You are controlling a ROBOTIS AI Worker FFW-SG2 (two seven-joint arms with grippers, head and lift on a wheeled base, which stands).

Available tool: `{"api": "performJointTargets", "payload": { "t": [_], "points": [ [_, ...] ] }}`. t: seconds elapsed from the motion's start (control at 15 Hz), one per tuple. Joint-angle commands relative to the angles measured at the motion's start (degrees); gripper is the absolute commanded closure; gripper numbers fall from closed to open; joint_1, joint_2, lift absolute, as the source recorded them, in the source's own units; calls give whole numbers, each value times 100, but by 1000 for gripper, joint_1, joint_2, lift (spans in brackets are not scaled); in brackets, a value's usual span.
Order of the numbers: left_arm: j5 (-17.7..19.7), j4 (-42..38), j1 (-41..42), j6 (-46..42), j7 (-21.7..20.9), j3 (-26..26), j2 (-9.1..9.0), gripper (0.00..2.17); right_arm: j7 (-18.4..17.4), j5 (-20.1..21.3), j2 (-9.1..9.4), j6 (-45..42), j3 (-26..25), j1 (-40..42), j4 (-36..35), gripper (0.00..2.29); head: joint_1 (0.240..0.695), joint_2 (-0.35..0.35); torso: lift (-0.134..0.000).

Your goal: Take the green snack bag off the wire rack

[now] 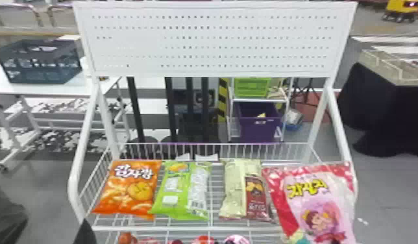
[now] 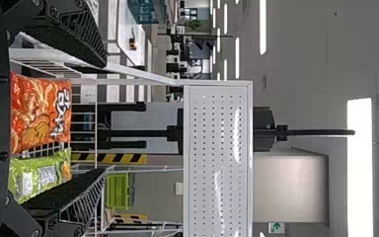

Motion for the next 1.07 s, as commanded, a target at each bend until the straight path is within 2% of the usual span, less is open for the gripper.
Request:
{"api": "performJointTargets", "payload": {
  "t": [0.0,0.13,0.27,0.47,0.67,0.87,1.0],
  "points": [
    [58,24,-113,32,8,-17,17,147,-7,0,8,0,-2,2,10,2175,499,0,0],
    [145,217,-614,507,26,-289,140,147,-42,9,52,-18,-2,2,10,2175,499,0,0],
    [101,683,-1563,911,325,-1045,457,147,-33,44,122,-106,33,19,-17,2175,499,0,0],
    [286,1667,-2996,1527,562,-1942,536,151,-33,264,245,-264,165,45,-17,2179,499,0,0],
    [594,2678,-4244,1667,659,-2706,465,151,-42,317,280,-387,191,72,45,2175,499,0,0],
    [884,3820,-5281,1737,676,-3225,255,151,-42,334,351,-440,183,81,133,2179,499,0,0],
    [1147,4515,-5826,1720,676,-3392,88,154,-42,378,368,-440,183,89,150,2179,499,0,0]
  ]
}}
